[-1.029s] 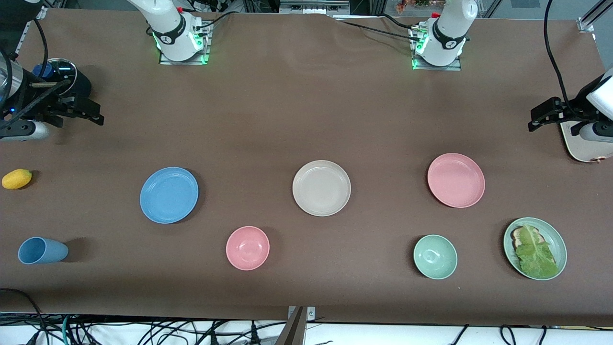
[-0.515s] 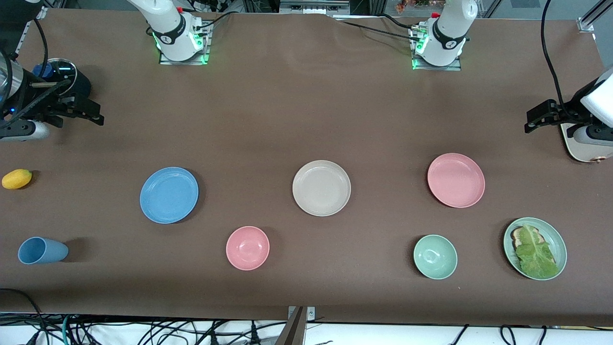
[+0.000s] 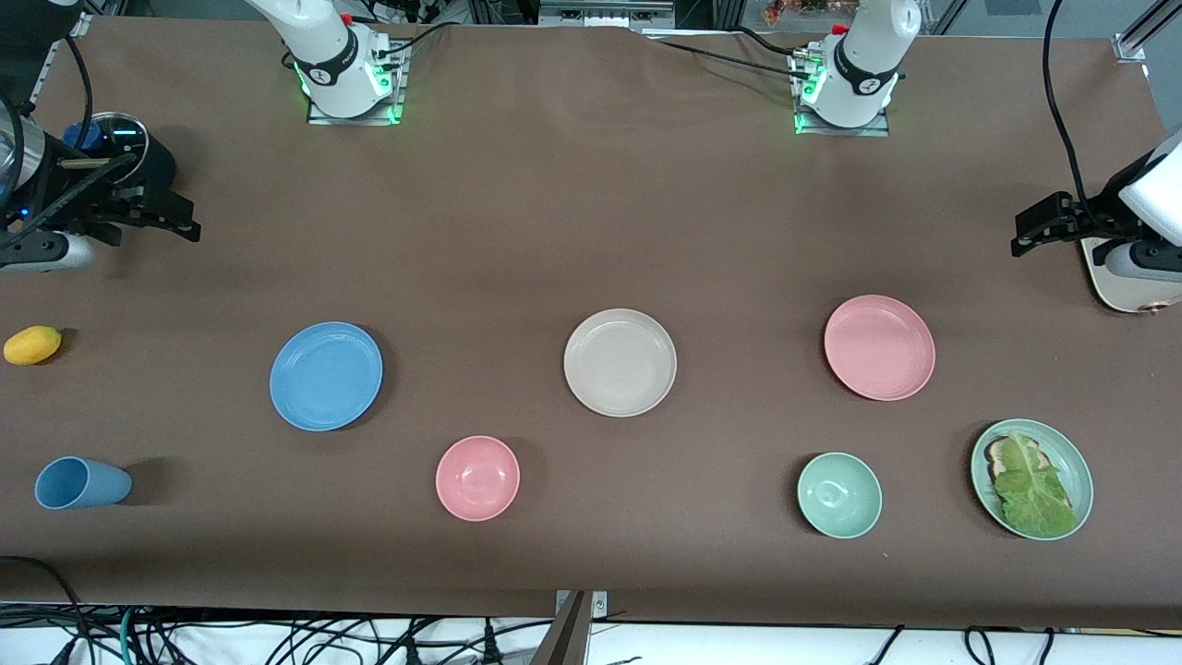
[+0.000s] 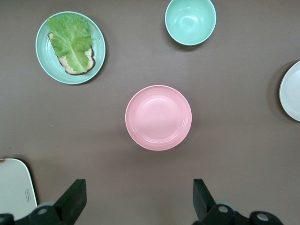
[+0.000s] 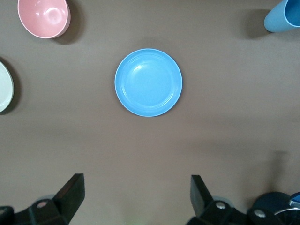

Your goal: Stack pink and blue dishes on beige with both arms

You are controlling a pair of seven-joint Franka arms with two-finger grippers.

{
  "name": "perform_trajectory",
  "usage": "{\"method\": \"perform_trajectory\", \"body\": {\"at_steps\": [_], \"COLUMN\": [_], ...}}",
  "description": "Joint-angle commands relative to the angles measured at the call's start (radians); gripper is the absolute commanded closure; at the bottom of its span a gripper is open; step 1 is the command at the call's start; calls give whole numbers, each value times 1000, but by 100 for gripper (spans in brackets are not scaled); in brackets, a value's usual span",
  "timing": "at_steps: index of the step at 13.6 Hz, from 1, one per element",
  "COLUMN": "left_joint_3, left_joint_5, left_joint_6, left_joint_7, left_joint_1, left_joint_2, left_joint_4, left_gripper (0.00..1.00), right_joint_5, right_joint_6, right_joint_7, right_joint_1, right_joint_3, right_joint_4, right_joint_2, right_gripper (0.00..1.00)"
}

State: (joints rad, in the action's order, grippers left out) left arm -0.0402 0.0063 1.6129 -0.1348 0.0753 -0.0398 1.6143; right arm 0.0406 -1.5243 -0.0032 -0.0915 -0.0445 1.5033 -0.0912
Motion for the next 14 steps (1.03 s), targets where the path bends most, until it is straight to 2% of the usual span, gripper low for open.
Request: {"method": "perform_trajectory", "body": {"at_steps": [1,9,11,14], "left_joint_3": [3,3,3,2], "left_joint_5": [3,1,-5,4], "left_joint_6": [2,1,-7,-21], "left_joint_7": [-20,-22,-22,-22], "left_joint_1": [-3,-3,-6,-6], "left_joint_2": [-8,-9,-35,-70], "left_joint_4": [-17,-19,-17,-17], "left_gripper": [0,0,0,0], "right_joint_5": [5,2,-2,-57], "right_joint_6": [1,-2,-16,-25], "right_joint_7": [6,0,-6,-6], "right_joint_1": [4,9,15,12], "right_joint_3": [5,3,0,-8], "right_joint_4": [-12,-12,-12,-12], "right_joint_2": [1,1,-2,-13], "right_gripper": [0,0,0,0]}}
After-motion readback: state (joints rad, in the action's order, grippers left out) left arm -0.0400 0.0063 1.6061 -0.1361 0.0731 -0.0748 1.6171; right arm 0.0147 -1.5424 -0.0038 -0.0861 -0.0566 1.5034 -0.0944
